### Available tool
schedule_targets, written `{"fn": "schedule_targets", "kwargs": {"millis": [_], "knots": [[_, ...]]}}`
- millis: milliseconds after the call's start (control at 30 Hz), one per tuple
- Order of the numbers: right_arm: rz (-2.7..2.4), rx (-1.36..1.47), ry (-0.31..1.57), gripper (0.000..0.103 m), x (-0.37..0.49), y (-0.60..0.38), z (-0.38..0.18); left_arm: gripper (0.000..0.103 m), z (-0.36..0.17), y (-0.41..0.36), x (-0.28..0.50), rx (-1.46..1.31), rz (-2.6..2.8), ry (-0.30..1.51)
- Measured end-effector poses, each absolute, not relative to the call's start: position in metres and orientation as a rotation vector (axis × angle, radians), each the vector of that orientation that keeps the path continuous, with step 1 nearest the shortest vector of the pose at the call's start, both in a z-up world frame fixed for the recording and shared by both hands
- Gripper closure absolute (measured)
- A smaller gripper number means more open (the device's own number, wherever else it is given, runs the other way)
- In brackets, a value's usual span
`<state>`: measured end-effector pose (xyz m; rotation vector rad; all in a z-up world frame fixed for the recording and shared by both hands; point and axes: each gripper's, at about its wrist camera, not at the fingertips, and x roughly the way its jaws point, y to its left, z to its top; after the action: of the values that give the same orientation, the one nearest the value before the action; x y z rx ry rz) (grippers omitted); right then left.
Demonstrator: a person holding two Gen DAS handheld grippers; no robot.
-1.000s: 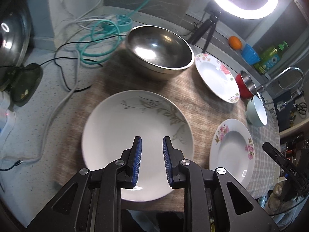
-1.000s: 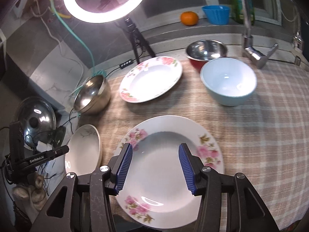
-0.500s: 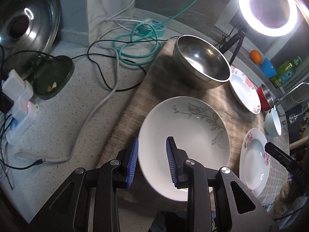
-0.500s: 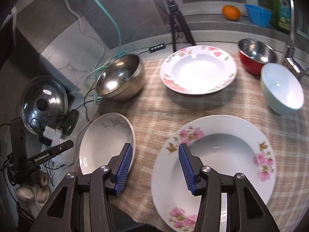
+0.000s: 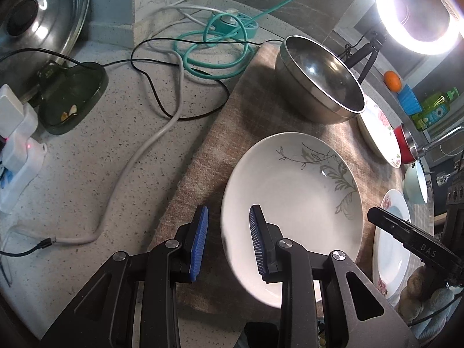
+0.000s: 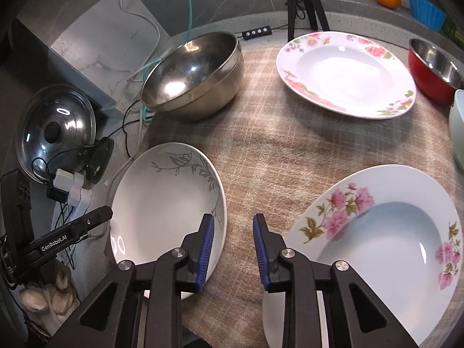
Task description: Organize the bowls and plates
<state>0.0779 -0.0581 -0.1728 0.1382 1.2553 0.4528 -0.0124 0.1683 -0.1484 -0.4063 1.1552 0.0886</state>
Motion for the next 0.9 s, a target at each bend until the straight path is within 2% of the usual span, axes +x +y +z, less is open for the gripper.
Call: {"fn": "schedule_targets", "kwargs": {"millis": [400,467,500,900], "knots": [[0.453,0.134,1.306,0.085,0.083,-0.051,-0.187,0.075,-0.158,0.169,-0.007,-0.425,0.062,1.184],[0.453,0.133,1.311,0.086,0.083,-0.051,-0.187,0.078,-0.161,0.169,-0.006,-0.44,0.054,1.193],[0.455,0.133,1.315,0.087,0.083,-0.052,-0.187,0.083,-0.162,0.169,-0.006,-0.443,0.049,1.197],[0.478,0.132,1.333,0.098,0.08,-0.042,-0.191,0.09,-0.164,0.167,-0.005,-0.418,0.063,1.203]]}}
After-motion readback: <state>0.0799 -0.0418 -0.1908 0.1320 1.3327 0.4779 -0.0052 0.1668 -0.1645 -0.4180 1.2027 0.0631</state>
